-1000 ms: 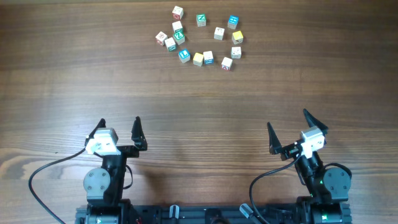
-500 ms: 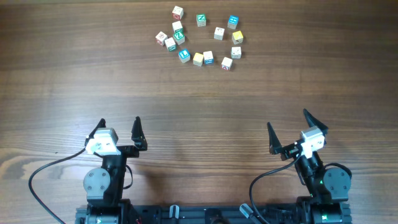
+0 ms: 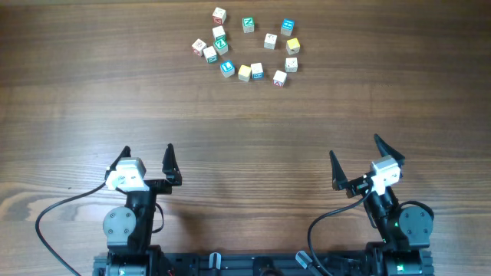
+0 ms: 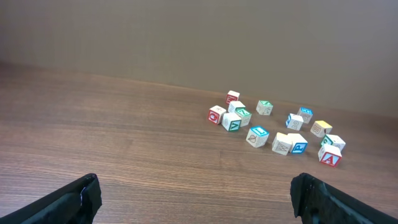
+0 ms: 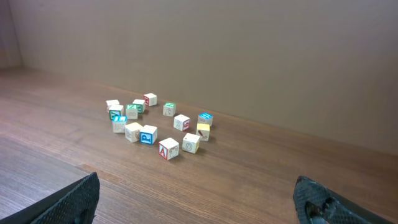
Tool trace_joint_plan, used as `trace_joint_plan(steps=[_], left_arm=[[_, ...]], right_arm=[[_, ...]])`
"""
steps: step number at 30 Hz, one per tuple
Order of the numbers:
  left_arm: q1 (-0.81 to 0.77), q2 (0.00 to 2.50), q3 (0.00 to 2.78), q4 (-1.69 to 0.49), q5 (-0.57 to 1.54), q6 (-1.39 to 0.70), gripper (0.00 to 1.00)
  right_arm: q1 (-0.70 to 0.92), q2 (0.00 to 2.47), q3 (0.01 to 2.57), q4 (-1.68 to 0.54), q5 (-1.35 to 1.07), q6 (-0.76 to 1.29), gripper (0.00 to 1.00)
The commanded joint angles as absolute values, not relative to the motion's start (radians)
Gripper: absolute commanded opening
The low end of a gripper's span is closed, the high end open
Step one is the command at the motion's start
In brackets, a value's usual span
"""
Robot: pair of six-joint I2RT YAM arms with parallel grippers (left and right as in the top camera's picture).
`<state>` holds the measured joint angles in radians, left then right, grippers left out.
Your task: Form a circle
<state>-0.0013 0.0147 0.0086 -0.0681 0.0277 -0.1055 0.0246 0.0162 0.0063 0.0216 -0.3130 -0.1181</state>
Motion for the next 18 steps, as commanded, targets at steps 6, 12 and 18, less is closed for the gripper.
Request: trace_joint_plan(steps=[6, 12, 18], left_arm=[[-0.007, 0.007, 0.100, -0.080, 0.142, -0.086, 1.00], [-0.007, 0.060, 0.400, -0.205, 0.138, -0.082, 1.00], [-0.007, 0.355, 0.793, -0.404, 0.140, -0.082, 1.00]], right_arm=[[0.027, 0.004, 0.005, 0.025, -0.310, -0.129, 1.00], [0.027, 0.004, 0.005, 0.025, -0.310, -0.129, 1.00], [0.027, 0.004, 0.005, 0.025, -0.310, -0.129, 1.00]])
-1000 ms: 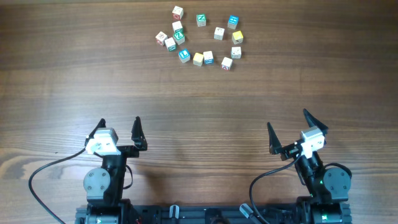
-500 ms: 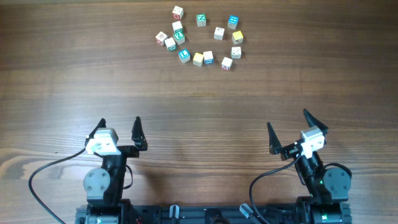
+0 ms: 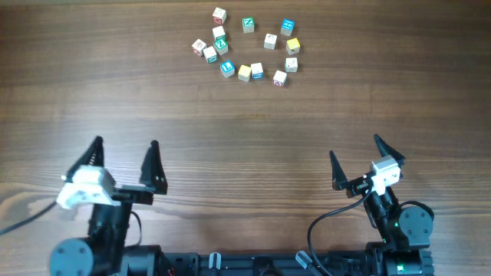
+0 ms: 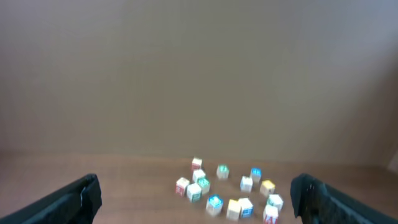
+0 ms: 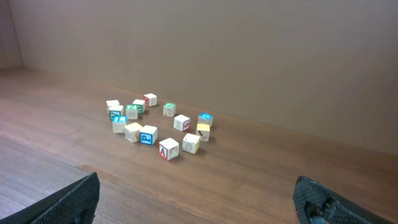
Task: Form a circle
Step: 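Reach the left gripper forward over the block cluster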
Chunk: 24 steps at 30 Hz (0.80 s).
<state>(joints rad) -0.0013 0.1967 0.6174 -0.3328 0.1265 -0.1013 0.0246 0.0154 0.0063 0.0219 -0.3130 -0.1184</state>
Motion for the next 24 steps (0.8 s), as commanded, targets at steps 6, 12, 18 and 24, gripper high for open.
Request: trace_joint_plan(steps=[6, 12, 18, 24], left_arm=[[-0.007, 0.833, 1.368, -0.678, 0.153, -0.081, 0.92], [-0.007, 1.309, 1.946, -1.014, 0.153, -0.059, 0.75], [-0.031, 1.670, 2.230, -1.126, 0.245, -0.059, 0.21], [-0.107, 1.821, 2.230, -1.092, 0.242, -0.059, 0.04]], right_arm=[[0.027, 0.004, 0.005, 0.025, -0.310, -0.129, 1.00], [0.027, 0.004, 0.005, 0.025, -0.310, -0.129, 1.00], [0.027, 0.004, 0.005, 0.025, -0.310, -0.129, 1.00], [0.027, 0.004, 0.005, 0.025, -0.310, -0.128, 1.00]])
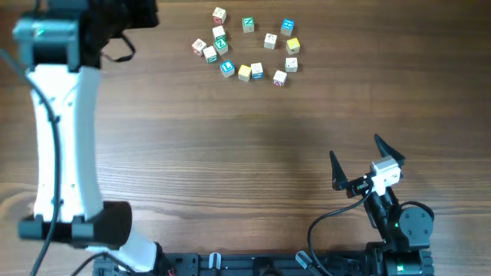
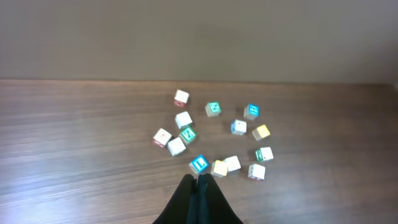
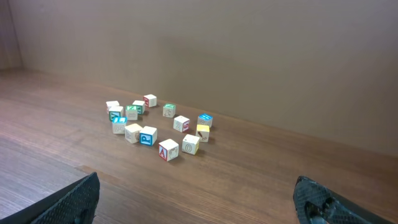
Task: Form a circle
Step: 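Reach the left gripper forward over the block cluster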
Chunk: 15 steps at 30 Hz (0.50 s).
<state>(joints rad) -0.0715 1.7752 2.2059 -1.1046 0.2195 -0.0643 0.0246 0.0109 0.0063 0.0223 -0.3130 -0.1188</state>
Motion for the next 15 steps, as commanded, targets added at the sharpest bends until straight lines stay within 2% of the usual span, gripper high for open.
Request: trace_joint_plan(steps=[1, 11, 15], left_arm=[[-0.120, 1.846, 2.230, -1.084, 0.242, -0.059, 0.04], [-0.197, 2.068, 2.230, -0.974, 0.180, -0.056, 0.04], [-0.226, 2.146, 2.230, -0.935, 0.065, -0.056, 0.04]], right_arm=[[0.027, 0.004, 0.005, 0.025, -0.310, -0.129, 1.00], [0.027, 0.004, 0.005, 0.025, -0.310, -0.129, 1.00], [0.027, 0.004, 0.005, 0.025, -0.310, -0.129, 0.99]])
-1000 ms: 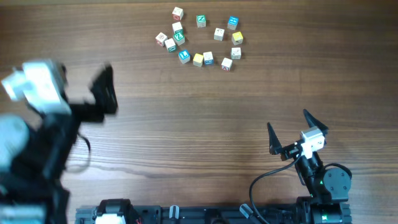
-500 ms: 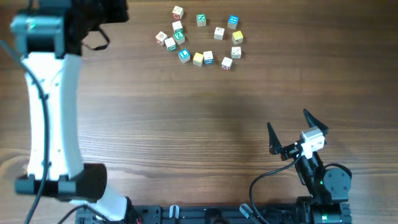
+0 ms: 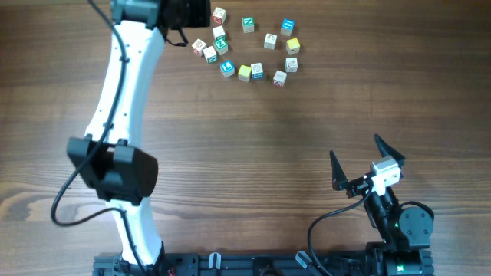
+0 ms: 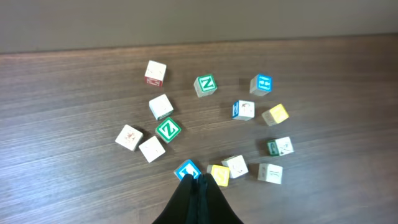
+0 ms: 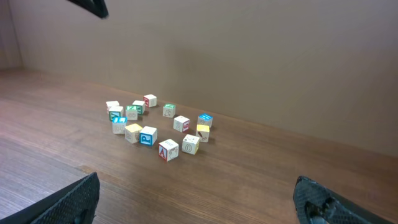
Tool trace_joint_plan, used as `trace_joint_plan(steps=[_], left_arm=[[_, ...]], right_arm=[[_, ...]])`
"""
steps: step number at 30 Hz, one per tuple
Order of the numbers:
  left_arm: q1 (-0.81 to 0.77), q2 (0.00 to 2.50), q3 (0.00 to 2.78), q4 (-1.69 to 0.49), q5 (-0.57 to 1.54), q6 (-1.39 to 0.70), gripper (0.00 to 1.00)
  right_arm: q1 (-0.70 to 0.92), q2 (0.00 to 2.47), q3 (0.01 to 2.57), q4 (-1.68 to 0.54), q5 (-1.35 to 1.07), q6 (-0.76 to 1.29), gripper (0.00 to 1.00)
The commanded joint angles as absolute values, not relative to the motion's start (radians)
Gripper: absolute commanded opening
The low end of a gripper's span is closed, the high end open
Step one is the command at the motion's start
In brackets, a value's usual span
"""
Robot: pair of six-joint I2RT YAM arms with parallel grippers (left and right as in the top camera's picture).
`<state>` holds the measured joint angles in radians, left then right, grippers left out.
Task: Form a circle
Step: 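Reach the left gripper forward over the block cluster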
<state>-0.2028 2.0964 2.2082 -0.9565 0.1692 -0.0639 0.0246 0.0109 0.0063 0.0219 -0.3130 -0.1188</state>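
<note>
Several small letter blocks [image 3: 245, 46] lie in a loose ring at the far middle of the table, with a white block [image 3: 270, 41] and a green Z block [image 3: 221, 44] inside the outline. My left gripper [image 3: 203, 13] is shut and empty, held above the table at the cluster's far-left side. In the left wrist view its shut fingertips [image 4: 198, 180] point at a blue block [image 4: 187, 169], beside a yellow block [image 4: 219, 175]. My right gripper [image 3: 357, 162] stands open and empty near the front edge, far from the blocks [image 5: 158, 127].
The left arm's white links [image 3: 123, 84] stretch from the front left base across the table's left side to the far edge. Bare wooden table [image 3: 253, 153] lies between the blocks and the right gripper. A plain wall [image 5: 249, 56] rises behind the far edge.
My left gripper, still shut, has moved right along the far edge and closer to the blocks, which look larger in its wrist view. The right arm and the blocks are unchanged.
Both grippers first sat open at the front edge. Then the left one was raised, still open. Later the left arm reached the far left corner with its gripper shut. Now it hangs by the cluster's left side. No block has moved.
</note>
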Motion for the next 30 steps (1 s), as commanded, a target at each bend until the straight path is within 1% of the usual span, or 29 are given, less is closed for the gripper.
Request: trace_joint_plan(steps=[1, 5, 8, 12, 13, 14, 30], left_arm=[[-0.230, 2.160, 2.230, -0.928, 0.040, -0.056, 0.04], [-0.234, 2.223, 2.229, -0.897, 0.006, -0.056, 0.09], [-0.234, 2.288, 2.229, -0.881, 0.005, -0.056, 0.10], [-0.234, 2.357, 2.229, -0.857, 0.006, -0.056, 0.28], [-0.234, 2.365, 2.229, -0.845, 0.006, -0.056, 0.96], [-0.234, 2.366, 2.229, -0.835, 0.006, -0.056, 1.00], [-0.239, 2.442, 2.226, -0.781, 0.006, -0.056, 1.00]], right_arm=[[0.027, 0.004, 0.005, 0.025, -0.310, -0.129, 1.00], [0.027, 0.004, 0.005, 0.025, -0.310, -0.129, 1.00], [0.027, 0.004, 0.005, 0.025, -0.310, -0.129, 1.00], [0.027, 0.004, 0.005, 0.025, -0.310, -0.129, 1.00], [0.027, 0.004, 0.005, 0.025, -0.310, -0.129, 1.00], [0.027, 0.004, 0.005, 0.025, -0.310, -0.129, 1.00], [0.027, 0.004, 0.005, 0.025, -0.310, -0.129, 1.00]])
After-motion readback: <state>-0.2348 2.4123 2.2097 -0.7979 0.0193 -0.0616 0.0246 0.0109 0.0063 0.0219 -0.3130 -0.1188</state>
